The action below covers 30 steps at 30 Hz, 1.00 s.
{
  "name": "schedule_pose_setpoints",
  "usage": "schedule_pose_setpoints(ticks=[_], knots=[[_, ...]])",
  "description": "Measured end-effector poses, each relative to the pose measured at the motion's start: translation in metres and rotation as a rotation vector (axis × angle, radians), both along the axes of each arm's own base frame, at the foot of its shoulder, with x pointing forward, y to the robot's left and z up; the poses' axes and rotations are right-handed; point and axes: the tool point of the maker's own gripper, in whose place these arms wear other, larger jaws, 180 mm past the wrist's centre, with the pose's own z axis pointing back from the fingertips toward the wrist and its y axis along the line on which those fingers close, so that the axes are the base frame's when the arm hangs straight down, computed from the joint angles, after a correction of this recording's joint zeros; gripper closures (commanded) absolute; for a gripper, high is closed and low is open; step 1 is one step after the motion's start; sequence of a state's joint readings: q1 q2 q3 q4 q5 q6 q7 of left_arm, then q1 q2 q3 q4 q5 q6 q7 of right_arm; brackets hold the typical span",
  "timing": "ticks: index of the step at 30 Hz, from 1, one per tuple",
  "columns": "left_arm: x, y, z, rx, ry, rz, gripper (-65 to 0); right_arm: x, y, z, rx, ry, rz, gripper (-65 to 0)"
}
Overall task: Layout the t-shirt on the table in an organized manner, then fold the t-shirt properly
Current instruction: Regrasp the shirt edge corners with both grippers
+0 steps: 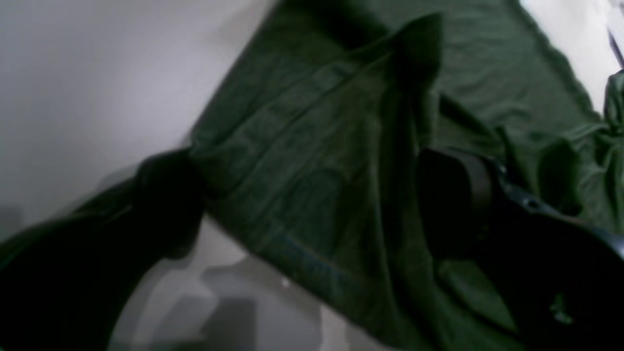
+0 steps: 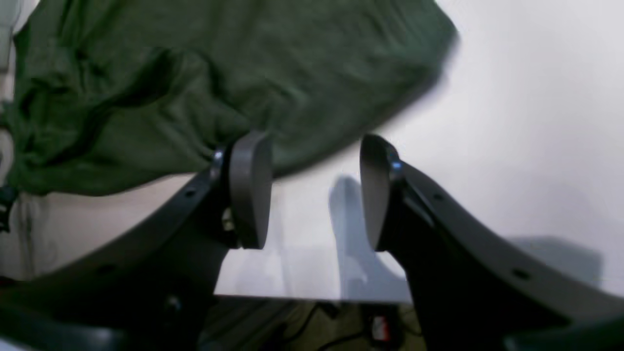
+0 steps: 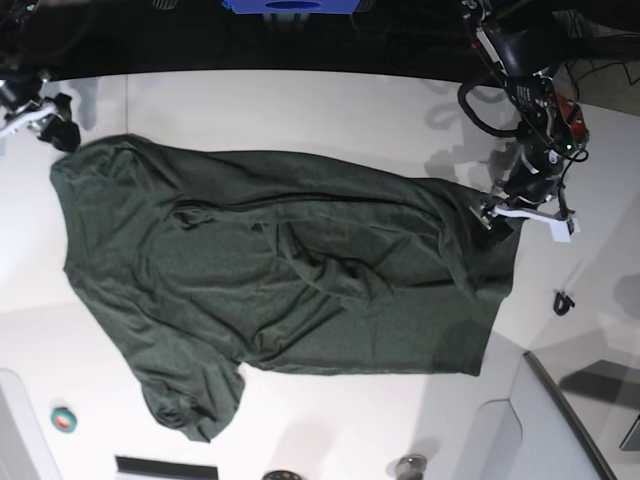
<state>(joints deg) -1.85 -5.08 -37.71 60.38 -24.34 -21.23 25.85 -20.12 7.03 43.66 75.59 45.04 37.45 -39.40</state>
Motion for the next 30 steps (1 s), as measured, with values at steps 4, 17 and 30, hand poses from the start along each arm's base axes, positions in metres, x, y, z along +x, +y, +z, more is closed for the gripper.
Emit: schedule_pose_setpoints(ticks=[4, 17, 30], knots=[[0.011, -0.002, 0.000, -0.014, -0.009, 0.005, -61.4, -0.011, -0.032, -0.003, 0.006, -0.002, -0.136, -32.7], [-0.006, 0.000, -0.015, -0.033, 0.060, -0.002, 0.0, 0.023, -0.016, -0.025, 0.169, 0.029, -0.122, -42.9], [-0.038, 0.016, 0.007, 0.092, 0.120, -0.064, 0.0, 0.041, -0.006, -0.026, 0.175, 0.034, -0.047, -42.5]])
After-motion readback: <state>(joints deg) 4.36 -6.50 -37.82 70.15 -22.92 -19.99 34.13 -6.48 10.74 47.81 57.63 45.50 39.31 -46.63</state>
